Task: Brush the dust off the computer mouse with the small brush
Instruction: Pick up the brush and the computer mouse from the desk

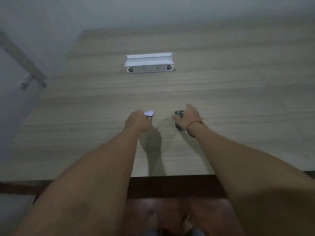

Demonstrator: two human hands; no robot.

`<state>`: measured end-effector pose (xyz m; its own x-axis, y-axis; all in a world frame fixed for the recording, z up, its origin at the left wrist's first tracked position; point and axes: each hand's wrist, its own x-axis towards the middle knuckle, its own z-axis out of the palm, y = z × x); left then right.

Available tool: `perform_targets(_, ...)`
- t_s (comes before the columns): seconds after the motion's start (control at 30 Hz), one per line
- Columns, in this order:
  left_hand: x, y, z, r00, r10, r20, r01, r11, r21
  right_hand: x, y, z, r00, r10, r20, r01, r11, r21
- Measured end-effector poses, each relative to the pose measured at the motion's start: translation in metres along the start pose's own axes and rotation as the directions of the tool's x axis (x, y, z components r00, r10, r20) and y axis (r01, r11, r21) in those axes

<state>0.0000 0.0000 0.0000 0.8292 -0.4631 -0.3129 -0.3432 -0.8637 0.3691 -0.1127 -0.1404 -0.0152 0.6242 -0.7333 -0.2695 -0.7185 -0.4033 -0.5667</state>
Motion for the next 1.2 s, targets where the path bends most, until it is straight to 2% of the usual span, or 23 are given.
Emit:
perform_targets(0.03, 0.002, -0.001, 0.008, 1.000, -0.014, -0.003, 0.014, 1.000, 0.010, -0.001, 0.006, 0.005, 1.000, 0.014, -0.010, -0.014, 1.000, -0.009)
perform_targets(0.17, 0.018, -0.014, 0.048, 0.979, -0.080, -0.189, 0.074, 0.996, -0.039, 0.002, 0.032, 0.039, 0.995, 0.058, -0.081, -0.055, 0.998, 0.038)
perform_targets(0.3, 0.024, -0.030, 0.085, 0.939, -0.076, -0.334, 0.047, 0.994, -0.094, 0.008, 0.053, 0.073, 0.976, 0.012, -0.219, -0.013, 1.000, -0.005)
perform_targets(0.43, 0.027, -0.042, 0.105, 0.879, -0.024, -0.477, -0.021, 0.996, -0.088, 0.011, 0.056, 0.089, 0.939, 0.026, -0.342, -0.017, 0.999, 0.029)
perform_targets(0.57, 0.033, -0.045, 0.115, 0.827, -0.069, -0.558, -0.020, 0.988, -0.152, 0.016, 0.056, 0.099, 0.906, 0.039, -0.423, -0.027, 0.999, 0.035)
perform_targets(0.67, 0.035, -0.050, 0.125, 0.786, -0.053, -0.616, -0.086, 0.977, -0.193, 0.018, 0.059, 0.107, 0.884, -0.004, -0.467, 0.006, 1.000, 0.004)
perform_targets(0.8, 0.036, -0.054, 0.128, 0.779, -0.040, -0.625, -0.100, 0.977, -0.187, 0.018, 0.058, 0.106, 0.888, -0.071, -0.454, 0.078, 0.997, -0.004)
perform_targets(1.03, 0.033, -0.060, 0.135, 0.790, 0.044, -0.612, -0.168, 0.975, -0.147, 0.006, 0.068, 0.112, 0.870, -0.239, -0.430, 0.287, 0.957, 0.049)
perform_targets(1.13, 0.016, -0.059, 0.137, 0.794, 0.043, -0.606, -0.203, 0.959, -0.198, -0.009, 0.073, 0.113, 0.886, -0.243, -0.395, 0.291, 0.954, 0.067)
perform_targets(1.2, 0.004, -0.058, 0.139, 0.772, 0.059, -0.633, -0.265, 0.935, -0.236, -0.017, 0.075, 0.114, 0.890, -0.243, -0.386, 0.295, 0.952, 0.078)
